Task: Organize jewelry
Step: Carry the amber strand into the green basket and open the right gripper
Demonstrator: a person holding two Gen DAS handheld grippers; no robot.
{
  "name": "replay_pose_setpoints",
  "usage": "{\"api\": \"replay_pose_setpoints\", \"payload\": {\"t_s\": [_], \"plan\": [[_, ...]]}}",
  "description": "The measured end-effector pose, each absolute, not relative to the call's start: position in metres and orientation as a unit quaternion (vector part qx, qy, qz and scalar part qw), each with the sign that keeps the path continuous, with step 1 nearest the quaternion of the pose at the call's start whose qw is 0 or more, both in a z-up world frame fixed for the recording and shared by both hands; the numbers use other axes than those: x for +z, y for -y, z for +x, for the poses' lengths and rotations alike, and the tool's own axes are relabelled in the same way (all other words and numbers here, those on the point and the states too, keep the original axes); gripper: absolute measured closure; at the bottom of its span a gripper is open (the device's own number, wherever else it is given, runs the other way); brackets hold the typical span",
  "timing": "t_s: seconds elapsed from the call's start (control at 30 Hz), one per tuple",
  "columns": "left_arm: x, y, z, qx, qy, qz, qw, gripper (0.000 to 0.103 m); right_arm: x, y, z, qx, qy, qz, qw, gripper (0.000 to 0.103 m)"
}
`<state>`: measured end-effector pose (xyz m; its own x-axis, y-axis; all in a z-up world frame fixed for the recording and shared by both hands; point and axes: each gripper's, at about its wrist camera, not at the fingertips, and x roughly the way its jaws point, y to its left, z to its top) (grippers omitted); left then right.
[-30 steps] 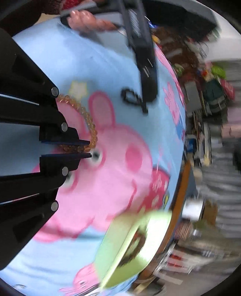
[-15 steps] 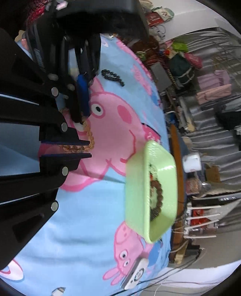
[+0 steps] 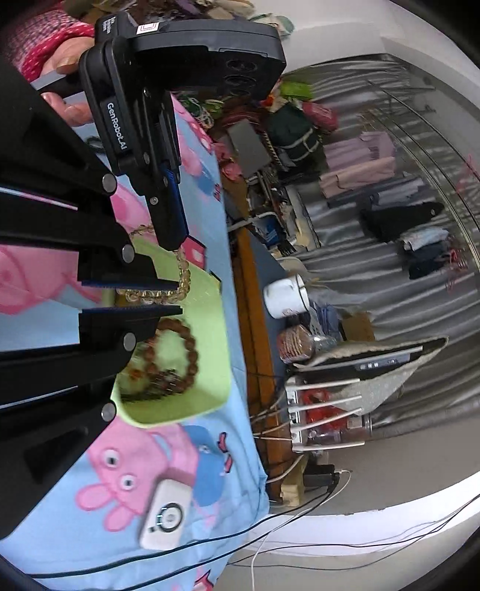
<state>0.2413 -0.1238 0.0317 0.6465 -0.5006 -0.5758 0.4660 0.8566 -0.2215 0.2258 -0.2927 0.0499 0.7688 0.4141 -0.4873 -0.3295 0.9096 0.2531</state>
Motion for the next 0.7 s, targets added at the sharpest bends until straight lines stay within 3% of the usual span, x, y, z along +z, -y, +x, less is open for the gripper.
{"api": "replay_pose_setpoints", "payload": {"t_s": [0.1, 0.17, 0.2, 0.33, 0.47, 0.7], "plan": [[0.03, 0.127, 0.26, -0.251, -0.321, -0.03, 0.913, 0.096, 0.04, 0.296, 0.248, 0.203, -0.28, 0.09, 0.934, 0.103], [0.023, 0.13, 0.275, -0.237, -0.317, -0.022, 0.918, 0.077, 0.026, 0.3, 0.268, 0.189, -0.287, 0.1, 0.934, 0.103], [0.018, 0.13, 0.284, -0.213, -0.313, -0.01, 0.925, 0.068, 0.021, 0.302, 0.272, 0.172, -0.29, 0.106, 0.935, 0.094], [0.018, 0.106, 0.277, -0.201, -0.307, -0.051, 0.929, 0.068, 0.016, 0.32, 0.25, 0.163, -0.269, 0.168, 0.934, 0.093], [0.024, 0.091, 0.236, -0.174, -0.257, -0.022, 0.95, 0.068, 0.019, 0.31, 0.211, 0.153, -0.247, 0.146, 0.946, 0.093], [0.013, 0.07, 0.177, -0.145, -0.238, -0.009, 0.96, 0.068, 0.015, 0.276, 0.176, 0.166, -0.254, 0.128, 0.944, 0.093]]}}
